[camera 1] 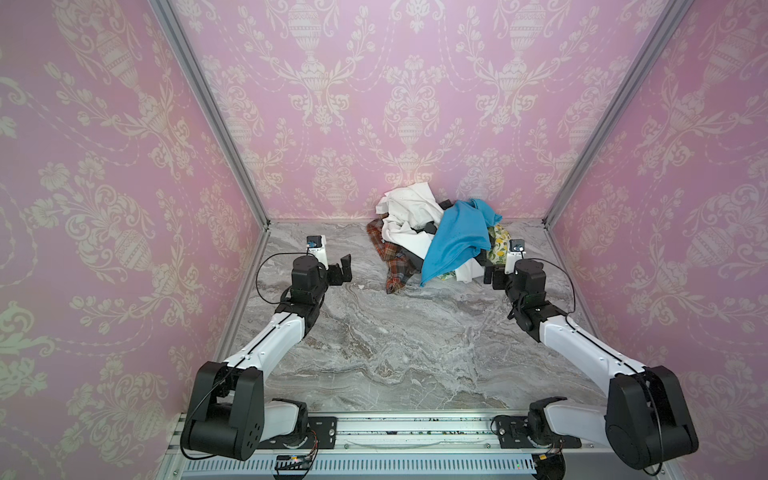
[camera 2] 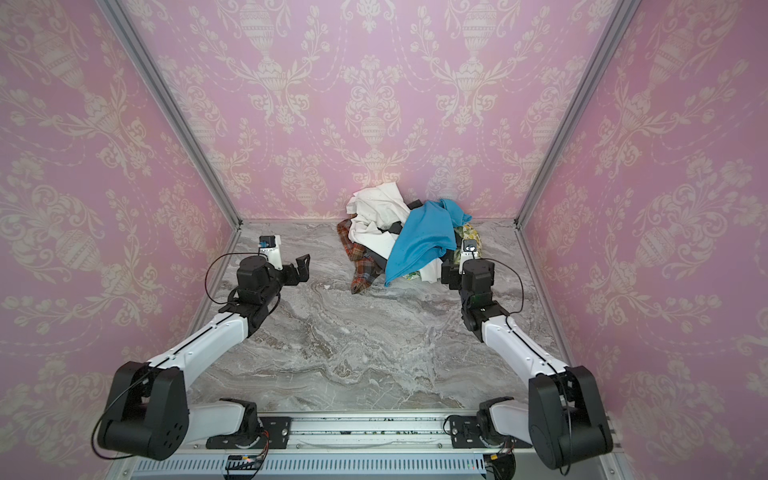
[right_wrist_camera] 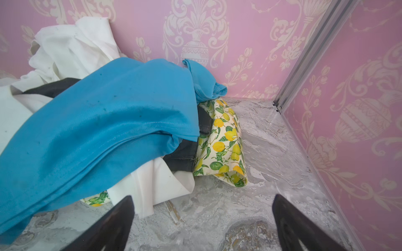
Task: Pick out a specific cloth from the pile
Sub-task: 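Reach both grippers forward into the clothes pile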
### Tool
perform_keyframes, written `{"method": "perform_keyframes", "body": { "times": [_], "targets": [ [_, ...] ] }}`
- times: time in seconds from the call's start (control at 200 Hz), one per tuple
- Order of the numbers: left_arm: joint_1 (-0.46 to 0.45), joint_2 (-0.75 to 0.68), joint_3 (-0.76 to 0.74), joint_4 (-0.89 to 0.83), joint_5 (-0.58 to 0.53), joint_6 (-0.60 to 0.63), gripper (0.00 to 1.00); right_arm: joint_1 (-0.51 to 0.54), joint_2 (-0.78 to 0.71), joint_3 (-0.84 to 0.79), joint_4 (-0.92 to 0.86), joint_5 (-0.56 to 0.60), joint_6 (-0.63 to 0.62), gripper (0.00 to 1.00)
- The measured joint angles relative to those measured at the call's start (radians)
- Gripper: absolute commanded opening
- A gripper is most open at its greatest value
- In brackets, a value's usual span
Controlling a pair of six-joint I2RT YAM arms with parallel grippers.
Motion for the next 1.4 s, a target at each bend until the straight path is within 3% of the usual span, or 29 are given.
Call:
{"method": "perform_keyframes", "body": {
  "times": [0.275, 0.625, 1.081, 1.396],
  "targets": [
    [-0.155, 0.042, 0.053, -0.043, -0.009, -0.066, 0.85, -0.086, 0.002, 0.125, -0.237, -0.103, 0.145, 0.98],
    [-0.272, 0.276, 0.173, -0.041, -0.045, -0.172, 0.61, -0.109, 0.014, 0.158, -0.342, -0.269, 0.245, 0.97],
    [-0.299, 0.488, 0.260, 0.016, 0.002, -0.246, 0.61, -0.115, 0.068, 0.158, -0.355, -0.402, 0.291, 0.96],
    [-0.304, 0.574, 0.264, 0.183, 0.060, -0.257, 0.61, -0.116, 0.070, 0.143, -0.325, -0.439, 0.315, 0.96]
  ]
}}
